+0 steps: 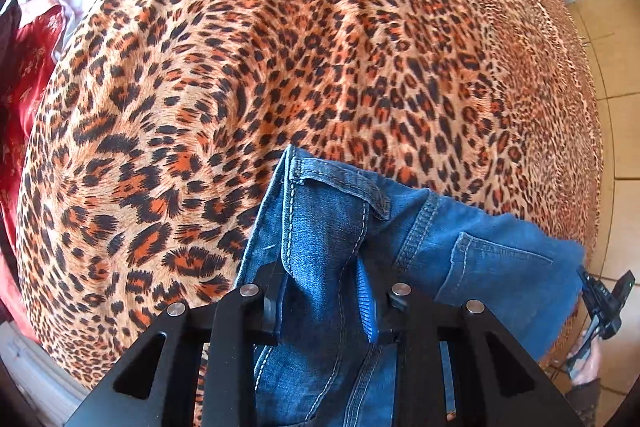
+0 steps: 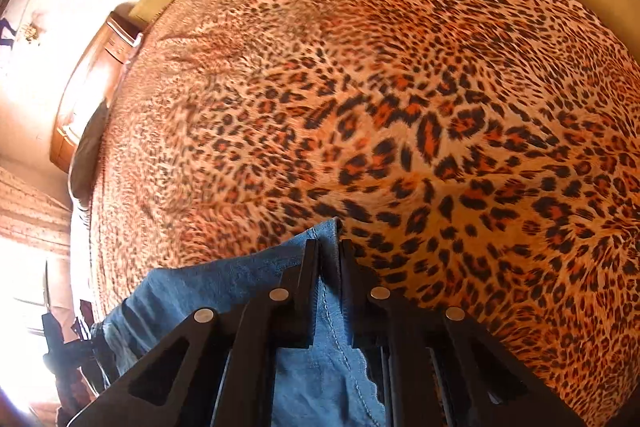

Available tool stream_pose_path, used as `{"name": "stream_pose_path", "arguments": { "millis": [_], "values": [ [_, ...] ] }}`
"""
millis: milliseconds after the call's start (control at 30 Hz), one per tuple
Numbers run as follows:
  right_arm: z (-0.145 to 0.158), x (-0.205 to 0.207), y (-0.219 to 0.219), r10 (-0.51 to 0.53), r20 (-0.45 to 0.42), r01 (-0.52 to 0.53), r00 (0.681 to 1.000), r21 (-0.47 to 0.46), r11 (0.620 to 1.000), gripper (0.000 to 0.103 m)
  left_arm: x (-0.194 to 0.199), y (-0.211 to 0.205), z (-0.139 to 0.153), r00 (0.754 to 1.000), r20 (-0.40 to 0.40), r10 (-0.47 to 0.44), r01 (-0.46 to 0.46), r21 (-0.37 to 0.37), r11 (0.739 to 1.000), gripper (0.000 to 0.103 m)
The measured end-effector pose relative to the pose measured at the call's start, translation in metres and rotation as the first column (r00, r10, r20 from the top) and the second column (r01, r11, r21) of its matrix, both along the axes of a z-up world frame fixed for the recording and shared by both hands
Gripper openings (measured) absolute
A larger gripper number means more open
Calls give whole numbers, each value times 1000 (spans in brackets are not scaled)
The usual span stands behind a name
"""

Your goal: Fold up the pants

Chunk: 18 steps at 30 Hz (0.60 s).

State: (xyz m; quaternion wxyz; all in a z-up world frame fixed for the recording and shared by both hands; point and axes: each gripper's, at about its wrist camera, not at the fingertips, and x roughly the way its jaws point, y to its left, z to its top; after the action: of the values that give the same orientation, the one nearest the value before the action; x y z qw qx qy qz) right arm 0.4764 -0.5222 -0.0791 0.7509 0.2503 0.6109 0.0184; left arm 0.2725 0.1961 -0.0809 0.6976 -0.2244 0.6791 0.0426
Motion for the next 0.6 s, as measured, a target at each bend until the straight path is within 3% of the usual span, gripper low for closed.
{"name": "stream_pose_path", "arguments": {
  "millis": [100,200,300,367,467,600],
  "values": [
    [-18,1,8,-8,-46,6,999,-46,999,13,0,0,-2,999,-15,31,-31,21,999,28],
    [-13,-1,5,-38,-43,36,998,-45,998,17,3,-7,-1,1000,-16,16,-16,33,999,33],
    [13,-7,0,-30,15,31,999,-76,997,29,5,-1,20,999,34,15,-17,44,999,45],
    [34,-11,-1,-33,67,38,997,-79,996,36,2,-1,42,996,91,25,-32,72,997,44],
    [55,-12,13,-11,135,9,991,18,1000,38,-1,-15,70,984,177,27,-38,60,997,45],
    [62,-3,86,106,186,-147,977,223,964,40,-2,-53,96,972,232,-44,39,26,999,52]
  ]
}}
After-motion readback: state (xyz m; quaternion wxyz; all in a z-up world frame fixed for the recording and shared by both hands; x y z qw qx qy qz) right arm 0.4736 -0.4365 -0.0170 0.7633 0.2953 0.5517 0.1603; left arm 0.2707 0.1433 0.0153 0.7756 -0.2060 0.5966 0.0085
